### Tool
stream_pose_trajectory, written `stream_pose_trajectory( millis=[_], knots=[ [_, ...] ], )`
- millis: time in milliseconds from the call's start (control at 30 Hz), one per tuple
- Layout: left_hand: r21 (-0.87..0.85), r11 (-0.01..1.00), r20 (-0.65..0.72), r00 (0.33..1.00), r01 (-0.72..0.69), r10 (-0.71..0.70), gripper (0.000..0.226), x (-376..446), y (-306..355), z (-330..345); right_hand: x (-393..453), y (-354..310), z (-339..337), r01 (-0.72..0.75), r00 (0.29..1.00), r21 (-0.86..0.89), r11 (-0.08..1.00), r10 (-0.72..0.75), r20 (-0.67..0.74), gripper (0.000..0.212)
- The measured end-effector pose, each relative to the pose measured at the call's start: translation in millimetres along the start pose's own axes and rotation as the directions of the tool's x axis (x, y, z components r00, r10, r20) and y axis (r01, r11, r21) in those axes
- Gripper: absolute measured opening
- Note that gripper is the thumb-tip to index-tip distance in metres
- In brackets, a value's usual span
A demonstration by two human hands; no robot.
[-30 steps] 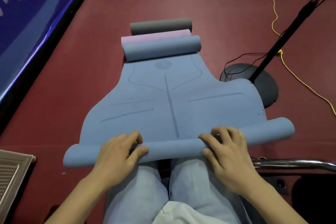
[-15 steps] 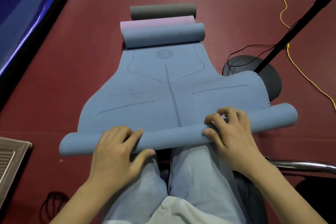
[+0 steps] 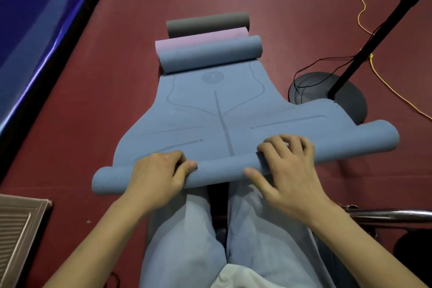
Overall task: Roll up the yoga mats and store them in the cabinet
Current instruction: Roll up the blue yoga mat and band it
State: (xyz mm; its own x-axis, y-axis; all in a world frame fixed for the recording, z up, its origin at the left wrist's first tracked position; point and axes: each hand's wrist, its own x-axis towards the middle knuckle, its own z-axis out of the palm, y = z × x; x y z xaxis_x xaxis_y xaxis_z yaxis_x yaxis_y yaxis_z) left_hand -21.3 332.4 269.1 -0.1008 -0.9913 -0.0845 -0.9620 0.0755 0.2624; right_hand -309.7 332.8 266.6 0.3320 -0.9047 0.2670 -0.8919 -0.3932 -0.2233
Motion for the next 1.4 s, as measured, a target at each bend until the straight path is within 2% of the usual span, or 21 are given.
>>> stream_pose_trajectory(
  millis=[67,133,200,300,400,567,667,733,833,900,1033,1100,1233,1300,1400],
  knots=[
    [-0.014,1.000,0.001,1.000,0.016,-0.016,0.058,5.0,-0.2,1.2,-2.4,9.3,4.2,0.058,0.998,0.043,0.997,-0.057,-0.030,0.043],
    [-0.059,0.998,-0.026,1.000,-0.014,0.012,0.051,5.2,0.1,7.2,0.0,14.5,7.1,0.067,0.996,0.059,0.996,-0.063,-0.067,0.033],
    [-0.114,0.990,-0.112,0.991,-0.088,0.076,0.043,0.6,-0.4,17.0,6.9,14.1,10.1,0.065,0.994,0.006,0.998,-0.065,-0.084,0.030],
    [-0.123,0.990,-0.202,0.978,-0.072,0.046,0.038,-5.0,-2.0,27.2,19.3,13.1,14.3,0.083,0.992,-0.084,0.993,-0.091,-0.090,0.033],
    [-0.063,0.996,-0.237,0.970,-0.062,0.045,0.041,-5.9,-0.8,29.2,30.1,15.0,17.5,0.087,0.993,-0.096,0.992,-0.095,-0.077,0.035],
    [0.160,0.986,-0.380,0.920,-0.035,0.094,0.031,-12.1,16.2,20.6,46.4,15.1,20.7,0.053,0.999,-0.042,0.998,-0.053,-0.010,0.027],
    [0.192,0.980,-0.419,0.898,-0.059,0.136,0.032,-21.7,22.6,21.6,54.3,18.7,23.7,0.058,0.998,-0.099,0.993,-0.056,0.017,0.028],
    [0.219,0.974,-0.400,0.906,-0.052,0.139,0.035,-30.3,24.9,30.2,60.1,19.0,24.8,0.059,0.998,-0.108,0.992,-0.056,0.029,0.030],
    [0.283,0.959,-0.281,0.954,-0.021,0.103,0.060,-33.0,32.2,41.7,66.0,17.6,25.8,0.064,0.998,-0.086,0.994,-0.065,-0.002,0.029],
    [0.293,0.956,-0.212,0.976,0.010,0.055,0.067,-26.1,36.0,44.1,67.1,15.8,26.4,0.053,0.998,-0.061,0.997,-0.056,-0.035,0.029],
    [0.302,0.950,-0.191,0.981,0.084,-0.026,0.065,-13.8,42.1,43.9,60.7,5.9,25.1,0.055,0.996,-0.081,0.995,-0.061,-0.070,0.041],
    [0.296,0.953,-0.183,0.983,0.070,-0.015,0.075,-8.8,39.8,43.7,53.7,-3.1,17.1,0.054,0.996,-0.050,0.997,-0.057,-0.062,0.047],
    [0.315,0.948,-0.077,0.997,0.040,-0.016,0.092,9.1,28.7,34.8,47.1,-20.9,5.4,0.105,0.991,-0.153,0.983,-0.092,0.092,0.058],
    [0.326,0.944,-0.013,0.999,0.050,-0.048,0.088,20.7,31.2,24.4,50.6,-25.7,7.3,0.107,0.981,-0.212,0.971,-0.068,0.183,0.054],
    [0.319,0.945,0.018,0.997,0.067,-0.077,0.069,35.1,35.9,14.9,58.6,-26.8,17.4,0.063,0.972,-0.262,0.963,0.000,0.235,0.048]
  ],
)
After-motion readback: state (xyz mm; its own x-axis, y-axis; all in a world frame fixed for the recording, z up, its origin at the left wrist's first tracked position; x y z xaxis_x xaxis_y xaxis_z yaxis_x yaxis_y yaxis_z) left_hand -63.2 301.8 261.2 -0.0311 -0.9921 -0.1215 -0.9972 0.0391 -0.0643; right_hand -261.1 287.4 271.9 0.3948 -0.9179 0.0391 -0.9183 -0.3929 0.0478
